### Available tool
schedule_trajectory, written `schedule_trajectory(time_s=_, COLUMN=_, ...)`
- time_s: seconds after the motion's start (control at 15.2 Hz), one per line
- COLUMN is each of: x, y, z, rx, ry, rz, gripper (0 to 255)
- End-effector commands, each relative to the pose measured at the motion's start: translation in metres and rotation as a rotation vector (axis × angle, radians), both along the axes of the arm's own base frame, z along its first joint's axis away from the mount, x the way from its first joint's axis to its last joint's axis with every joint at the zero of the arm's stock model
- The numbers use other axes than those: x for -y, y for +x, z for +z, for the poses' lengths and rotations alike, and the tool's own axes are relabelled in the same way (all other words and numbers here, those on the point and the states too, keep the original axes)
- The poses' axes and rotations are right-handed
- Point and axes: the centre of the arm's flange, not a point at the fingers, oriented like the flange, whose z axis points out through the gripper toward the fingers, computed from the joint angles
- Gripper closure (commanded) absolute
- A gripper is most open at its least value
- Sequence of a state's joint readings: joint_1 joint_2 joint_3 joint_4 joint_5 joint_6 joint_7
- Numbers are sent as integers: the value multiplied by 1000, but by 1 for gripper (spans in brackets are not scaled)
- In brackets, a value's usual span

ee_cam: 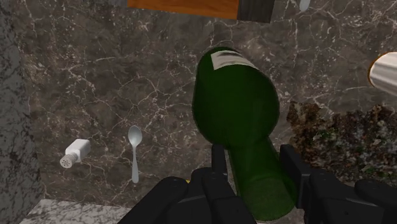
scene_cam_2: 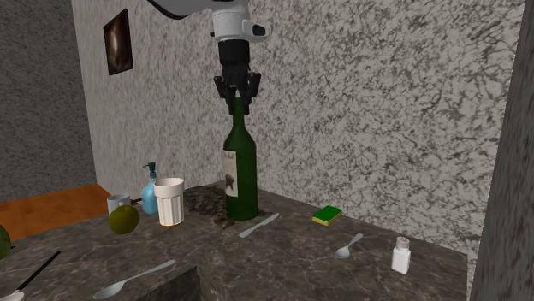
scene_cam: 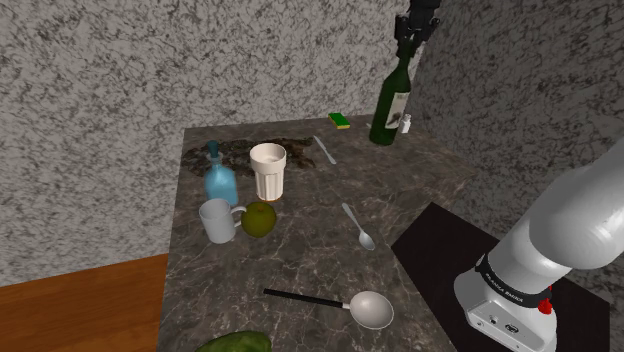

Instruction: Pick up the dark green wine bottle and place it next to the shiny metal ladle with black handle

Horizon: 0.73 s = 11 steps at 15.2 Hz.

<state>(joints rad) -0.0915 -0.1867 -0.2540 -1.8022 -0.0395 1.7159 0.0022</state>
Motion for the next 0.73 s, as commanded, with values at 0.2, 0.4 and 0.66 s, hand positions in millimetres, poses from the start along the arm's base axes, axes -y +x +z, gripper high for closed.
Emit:
schedule_trajectory(time_s=0.2, x=-46, y=-46, z=23, rx=0, ry=-1, rz=-1, gripper=255)
schedule_trajectory(time_s=0.4, x=-72, y=-72, z=37, rx=0, ry=-1, rz=-1, gripper=255)
schedule_trajectory(time_s=0.66, x=-108, y=-106, z=55, rx=0, ry=-1, rz=-1, gripper=255)
